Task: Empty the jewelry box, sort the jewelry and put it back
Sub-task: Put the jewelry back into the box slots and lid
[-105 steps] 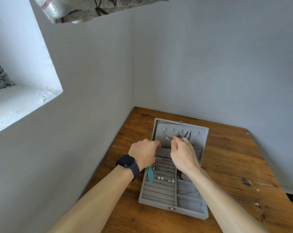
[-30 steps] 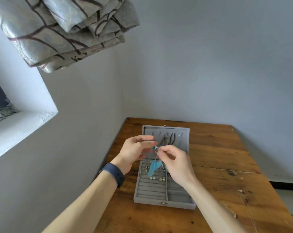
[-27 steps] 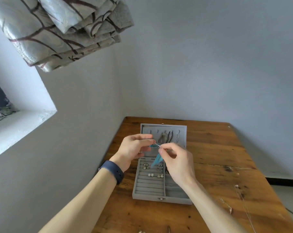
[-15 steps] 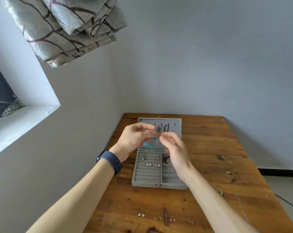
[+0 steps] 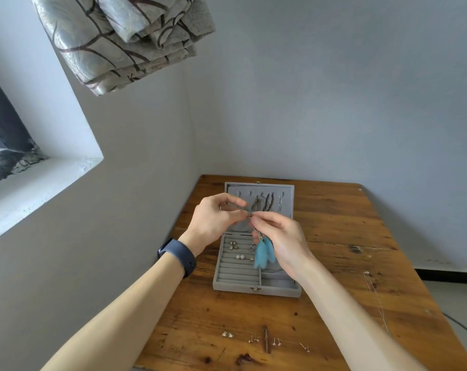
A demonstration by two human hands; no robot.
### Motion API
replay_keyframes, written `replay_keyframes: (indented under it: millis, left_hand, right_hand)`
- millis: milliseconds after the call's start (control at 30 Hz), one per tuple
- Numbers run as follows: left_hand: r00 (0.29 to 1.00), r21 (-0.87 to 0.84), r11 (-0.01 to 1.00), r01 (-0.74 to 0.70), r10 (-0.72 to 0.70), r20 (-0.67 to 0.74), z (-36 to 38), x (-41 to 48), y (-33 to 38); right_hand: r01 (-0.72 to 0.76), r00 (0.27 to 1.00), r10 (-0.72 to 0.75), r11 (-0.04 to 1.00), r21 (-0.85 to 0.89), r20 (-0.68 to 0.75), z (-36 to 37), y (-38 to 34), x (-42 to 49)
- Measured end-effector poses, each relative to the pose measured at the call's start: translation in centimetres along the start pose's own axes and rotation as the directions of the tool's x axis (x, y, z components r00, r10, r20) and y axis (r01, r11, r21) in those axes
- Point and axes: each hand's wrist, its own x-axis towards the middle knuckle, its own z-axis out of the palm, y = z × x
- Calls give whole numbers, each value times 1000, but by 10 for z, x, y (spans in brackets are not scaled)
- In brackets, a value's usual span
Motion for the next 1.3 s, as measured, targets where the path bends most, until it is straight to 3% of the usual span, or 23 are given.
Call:
replay_keyframes:
  millis: [200, 400, 500, 700, 833, 900, 1000, 1067, 1300]
  left_hand:
    - [999, -26, 999, 21, -22, -25, 3, 4, -12]
    - [996, 75, 994, -74, 77, -41, 5, 12, -28]
    - [997, 107, 992, -65, 69, -31, 5, 18, -38]
    - [998, 98, 993, -60, 59, 8, 13, 37, -56]
    - [972, 109, 993, -41, 65, -226, 17, 60, -69]
    - [957, 89, 995, 51, -23, -288, 17, 74, -75]
    - [966, 9, 977, 215, -211, -152, 16, 100, -82]
    - [965, -33, 966, 257, -258, -42, 15, 111, -87]
    - [997, 117, 990, 79, -78, -17, 13, 111, -105]
  right_hand:
    - [105, 986, -129, 972, -212, -102, 3, 9, 10]
    - [0, 998, -17, 963, -270, -63, 7, 21, 23]
    - [-2, 998, -14, 962, -273, -59, 8, 28, 31]
    - [-40, 998, 16, 893, -448, -58, 9, 40, 57]
    - [-51, 992, -3, 902, -428, -126, 4, 40, 84]
    - [-45, 990, -19, 895, -444, -140, 4, 38, 98]
    - [-40, 992, -21, 879, -475, -123, 10, 37, 117]
    - [-37, 993, -25, 866, -499, -117, 17, 36, 127]
    - [-140, 983, 47, 821, -554, -179, 32, 41, 145]
